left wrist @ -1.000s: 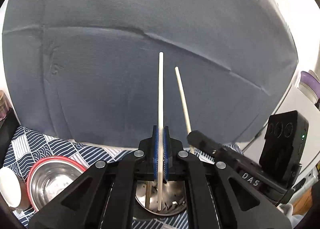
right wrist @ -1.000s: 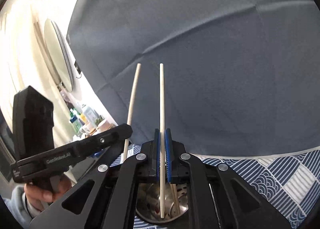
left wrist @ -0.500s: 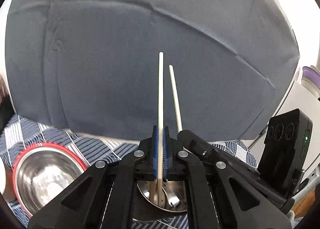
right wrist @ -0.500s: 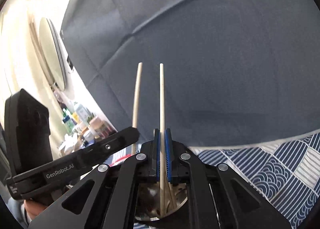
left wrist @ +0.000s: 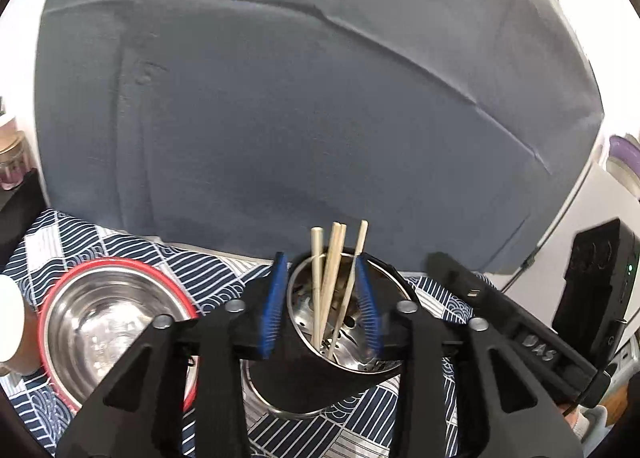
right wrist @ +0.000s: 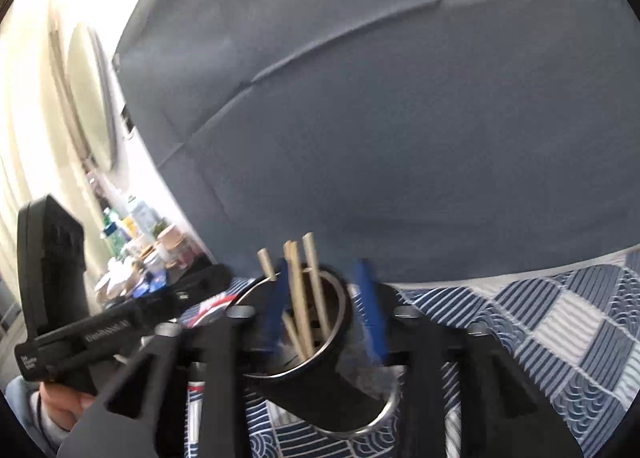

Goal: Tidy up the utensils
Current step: 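Drop both chopsticks into the black holder and open both tools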

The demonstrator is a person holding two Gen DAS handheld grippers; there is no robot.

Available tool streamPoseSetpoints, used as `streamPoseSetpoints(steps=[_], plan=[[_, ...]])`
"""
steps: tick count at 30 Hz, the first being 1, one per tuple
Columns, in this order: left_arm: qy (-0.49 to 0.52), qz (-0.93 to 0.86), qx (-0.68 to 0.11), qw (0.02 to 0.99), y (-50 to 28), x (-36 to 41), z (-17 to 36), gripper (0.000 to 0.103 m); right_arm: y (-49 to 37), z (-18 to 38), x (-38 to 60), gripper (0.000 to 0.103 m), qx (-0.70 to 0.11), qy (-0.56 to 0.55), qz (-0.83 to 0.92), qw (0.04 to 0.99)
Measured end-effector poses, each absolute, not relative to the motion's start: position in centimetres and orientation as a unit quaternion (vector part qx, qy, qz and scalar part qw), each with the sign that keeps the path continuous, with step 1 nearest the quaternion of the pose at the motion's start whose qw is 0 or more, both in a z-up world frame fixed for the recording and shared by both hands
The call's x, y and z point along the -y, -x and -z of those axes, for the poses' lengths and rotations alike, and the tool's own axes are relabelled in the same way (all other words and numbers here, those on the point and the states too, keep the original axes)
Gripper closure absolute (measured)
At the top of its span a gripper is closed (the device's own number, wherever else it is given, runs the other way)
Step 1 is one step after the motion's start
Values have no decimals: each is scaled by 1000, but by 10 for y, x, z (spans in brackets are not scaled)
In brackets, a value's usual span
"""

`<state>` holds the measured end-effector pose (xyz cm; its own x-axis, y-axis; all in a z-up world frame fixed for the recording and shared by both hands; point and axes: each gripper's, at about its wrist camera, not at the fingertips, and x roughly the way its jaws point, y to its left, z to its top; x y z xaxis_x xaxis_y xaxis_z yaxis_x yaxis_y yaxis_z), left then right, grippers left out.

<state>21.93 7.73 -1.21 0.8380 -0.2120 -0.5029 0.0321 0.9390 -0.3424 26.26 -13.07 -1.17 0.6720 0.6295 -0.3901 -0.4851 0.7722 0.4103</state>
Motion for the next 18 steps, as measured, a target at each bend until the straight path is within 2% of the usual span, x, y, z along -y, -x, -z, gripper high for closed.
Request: streamPoseSetpoints(steps=[2, 8, 9, 11, 13, 14, 15, 18], plan=[[164, 57, -276, 945, -215, -84, 4, 46, -262, 5, 139, 62, -263, -150, -304, 903], [162, 51, -281, 945, -205, -93, -16, 20, -256, -15, 156, 46, -258, -161, -284, 909], [159, 49, -282, 945, -203, -93, -19, 17, -255, -17, 159, 44, -259, -163, -282, 909], [153, 46, -281, 946, -199, -95, -26, 12, -254, -21, 160, 33, -261, -162, -276, 911], [144, 40, -280, 948, -196, -96, -32, 8, -251, -26, 161, 29, -260, -160, -273, 912], [141, 38, -279, 949, -194, -96, -33, 6, -250, -29, 162, 20, -259, -159, -271, 913], [139, 36, -280, 949, -193, -97, -35, 6, -249, -30, 162, 17, -259, -159, -269, 914], [144, 35, -301, 942, -194, -98, -36, 6, -247, -35, 163, 17, -263, -157, -274, 912]])
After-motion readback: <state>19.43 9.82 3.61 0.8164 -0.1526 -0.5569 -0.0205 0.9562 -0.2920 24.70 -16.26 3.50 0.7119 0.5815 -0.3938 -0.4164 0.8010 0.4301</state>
